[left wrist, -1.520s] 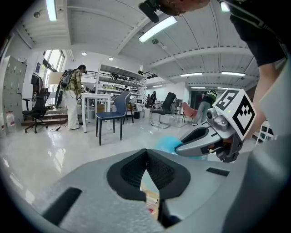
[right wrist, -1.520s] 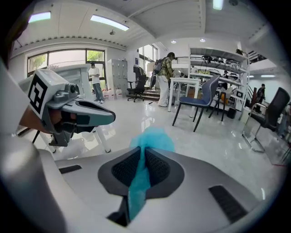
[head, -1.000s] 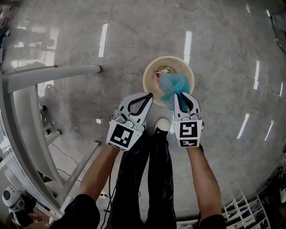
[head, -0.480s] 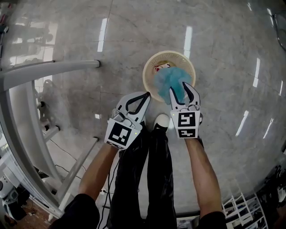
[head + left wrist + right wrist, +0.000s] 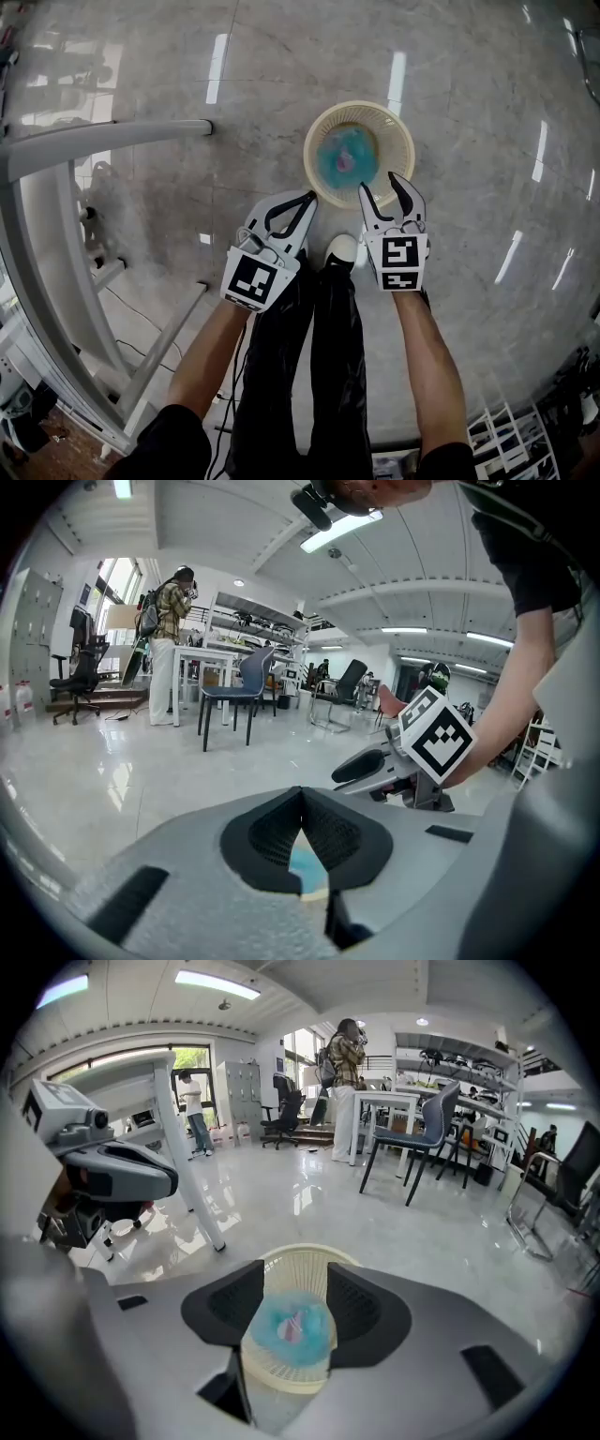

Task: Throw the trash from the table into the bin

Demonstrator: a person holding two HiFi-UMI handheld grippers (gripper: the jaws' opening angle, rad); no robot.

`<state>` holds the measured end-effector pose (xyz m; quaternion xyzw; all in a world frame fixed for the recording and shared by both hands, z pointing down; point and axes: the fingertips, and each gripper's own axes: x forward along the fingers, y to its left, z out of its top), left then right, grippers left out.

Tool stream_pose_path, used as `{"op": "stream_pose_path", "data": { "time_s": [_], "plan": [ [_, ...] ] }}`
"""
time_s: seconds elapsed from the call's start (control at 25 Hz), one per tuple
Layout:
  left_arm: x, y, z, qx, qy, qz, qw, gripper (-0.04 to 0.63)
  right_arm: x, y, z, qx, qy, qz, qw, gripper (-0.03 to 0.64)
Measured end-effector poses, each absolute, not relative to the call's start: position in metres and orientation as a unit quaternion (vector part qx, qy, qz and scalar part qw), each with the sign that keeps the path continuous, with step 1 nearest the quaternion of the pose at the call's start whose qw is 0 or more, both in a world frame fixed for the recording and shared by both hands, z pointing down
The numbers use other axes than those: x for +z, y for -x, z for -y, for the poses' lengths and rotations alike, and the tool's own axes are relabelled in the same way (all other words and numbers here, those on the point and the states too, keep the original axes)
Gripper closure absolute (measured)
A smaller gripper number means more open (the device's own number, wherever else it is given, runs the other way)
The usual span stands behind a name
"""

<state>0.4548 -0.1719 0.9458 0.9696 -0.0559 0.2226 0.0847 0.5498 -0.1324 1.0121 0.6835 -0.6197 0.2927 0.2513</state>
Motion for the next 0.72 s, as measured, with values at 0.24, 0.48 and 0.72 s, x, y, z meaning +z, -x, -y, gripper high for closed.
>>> {"op": "stream_pose_path", "data": {
  "time_s": [0.24,0.48,0.72],
  "plan": [
    [0.895,-0.454,0.179,0.212,-0.971,0.074,0.081,0.591,0.943,-0.547,0.148,0.267,-0.697,0.629,0.219,0.592],
    [0.816,-0.449,0.185,0.194,-0.971,0.112,0.085,0.591,0.827,-0.547,0.167,0.216,-0.718,0.634,0.187,0.600],
    [0.714,-0.447,0.191,0.179,-0.972,0.131,0.079,0.591,0.707,-0.547,0.178,0.186,-0.728,0.641,0.157,0.600]
  ]
}}
